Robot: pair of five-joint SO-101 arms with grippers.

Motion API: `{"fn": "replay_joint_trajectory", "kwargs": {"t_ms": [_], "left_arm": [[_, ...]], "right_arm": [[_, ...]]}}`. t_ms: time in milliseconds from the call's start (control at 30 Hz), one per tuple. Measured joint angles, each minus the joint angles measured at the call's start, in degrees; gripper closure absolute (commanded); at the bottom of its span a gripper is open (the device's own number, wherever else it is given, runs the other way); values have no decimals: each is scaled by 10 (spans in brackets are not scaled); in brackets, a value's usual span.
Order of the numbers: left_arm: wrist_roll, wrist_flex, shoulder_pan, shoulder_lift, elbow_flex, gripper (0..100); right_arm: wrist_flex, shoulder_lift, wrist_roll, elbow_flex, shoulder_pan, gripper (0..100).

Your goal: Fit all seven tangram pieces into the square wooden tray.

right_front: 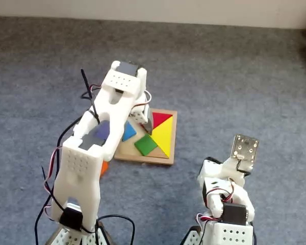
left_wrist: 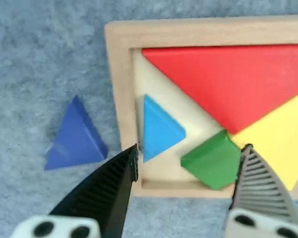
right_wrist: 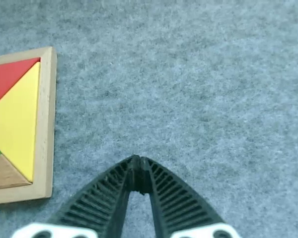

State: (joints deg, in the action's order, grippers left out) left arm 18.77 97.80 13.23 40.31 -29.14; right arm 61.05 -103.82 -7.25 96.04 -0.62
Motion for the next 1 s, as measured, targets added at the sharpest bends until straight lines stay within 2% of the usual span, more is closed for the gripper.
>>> {"fn": "replay_joint_trajectory", "kwargs": {"t_ms": [300,600,900,1000], "left_arm": [[0,-104,14,-21,92,681],[1,-119,76,-24,92,681],[40,-118,108,-21,68,681],[40,-82,114,-20,33,681]], "right_arm": [[0,0,0,0,0,993],[0,0,0,0,0,993],[0,0,0,0,0,993],[0,0,0,0,0,993]]}}
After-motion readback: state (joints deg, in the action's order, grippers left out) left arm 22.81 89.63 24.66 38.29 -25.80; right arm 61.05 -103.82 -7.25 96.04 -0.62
